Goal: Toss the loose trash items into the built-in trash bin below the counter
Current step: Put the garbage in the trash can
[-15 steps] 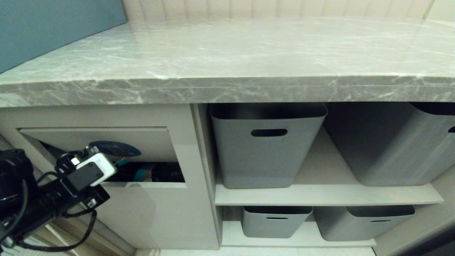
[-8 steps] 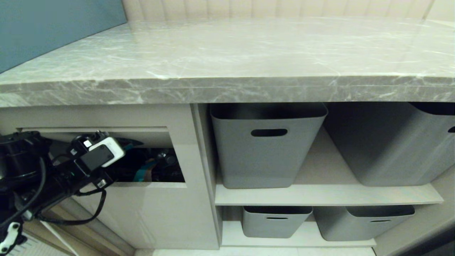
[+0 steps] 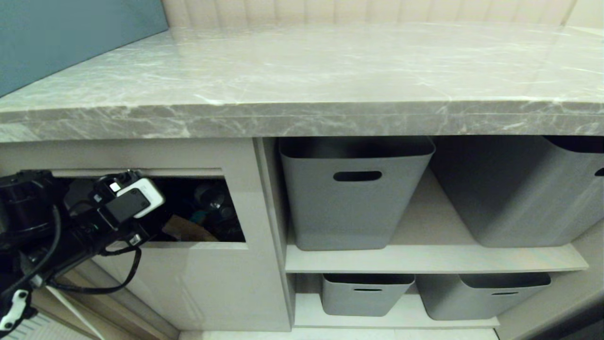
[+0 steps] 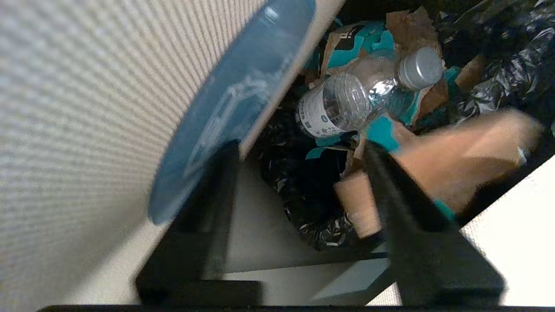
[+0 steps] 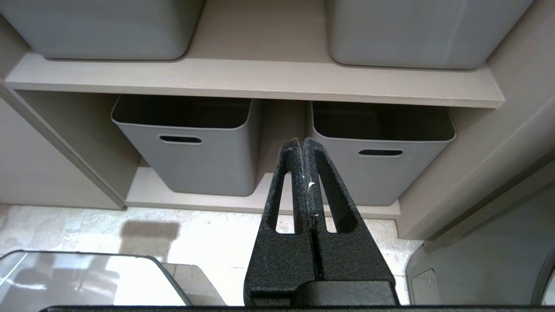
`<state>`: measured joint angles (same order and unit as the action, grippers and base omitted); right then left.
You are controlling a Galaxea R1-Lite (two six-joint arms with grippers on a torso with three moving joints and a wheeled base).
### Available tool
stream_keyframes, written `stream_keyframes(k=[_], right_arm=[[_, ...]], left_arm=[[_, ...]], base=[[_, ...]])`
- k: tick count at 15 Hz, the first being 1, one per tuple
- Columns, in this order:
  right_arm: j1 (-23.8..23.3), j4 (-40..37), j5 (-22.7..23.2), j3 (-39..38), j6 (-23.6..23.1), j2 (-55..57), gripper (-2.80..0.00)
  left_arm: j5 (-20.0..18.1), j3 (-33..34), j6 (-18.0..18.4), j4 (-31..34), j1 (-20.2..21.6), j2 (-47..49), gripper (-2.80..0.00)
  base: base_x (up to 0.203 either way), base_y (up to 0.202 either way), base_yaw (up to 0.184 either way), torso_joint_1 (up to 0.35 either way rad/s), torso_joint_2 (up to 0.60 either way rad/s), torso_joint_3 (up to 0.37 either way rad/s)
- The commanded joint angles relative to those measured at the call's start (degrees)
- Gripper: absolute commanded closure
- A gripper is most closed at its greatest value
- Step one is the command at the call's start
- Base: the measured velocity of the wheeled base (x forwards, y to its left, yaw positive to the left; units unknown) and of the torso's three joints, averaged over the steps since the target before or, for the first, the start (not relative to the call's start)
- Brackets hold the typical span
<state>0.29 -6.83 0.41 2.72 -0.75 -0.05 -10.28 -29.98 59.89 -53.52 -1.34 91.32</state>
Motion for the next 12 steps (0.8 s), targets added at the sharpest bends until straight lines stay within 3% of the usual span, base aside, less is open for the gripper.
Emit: stream_keyframes(k=[1, 7, 9, 11, 12], right_arm=[[0.03, -0.03, 0.02, 0.01, -0.04, -0.04, 0.0], [0.05, -0.03, 0.02, 0.01, -0.04, -0.04, 0.0], [-0.03, -0.03, 0.02, 0.01, -0.04, -0.04, 0.0], [0.06, -0.03, 0.02, 0.01, -0.04, -0.04, 0.0], [0.06, -0.03, 0.02, 0.01, -0.04, -0.04, 0.0]], left_arm=[[-0.03, 0.02, 0.31, -0.36, 0.02, -0.01, -2.8], [-0.15, 8.25, -0.87, -0.31, -0.11, -6.52, -2.8], [-0.21, 13.79, -4.16, -0.29, -0.54, -13.29, -2.8], [-0.25, 17.04, -10.41, -0.11, -2.08, -19.24, -2.8], [-0.26, 18.38, -13.59, -0.06, -3.11, -21.98, 0.0]], base=[[0.0, 0.0, 0.0, 0.0, 0.0, 0.0], [0.0, 0.0, 0.0, 0.0, 0.0, 0.0], [0.0, 0.0, 0.0, 0.0, 0.0, 0.0], [0.0, 0.0, 0.0, 0.0, 0.0, 0.0], [0.0, 0.0, 0.0, 0.0, 0.0, 0.0]])
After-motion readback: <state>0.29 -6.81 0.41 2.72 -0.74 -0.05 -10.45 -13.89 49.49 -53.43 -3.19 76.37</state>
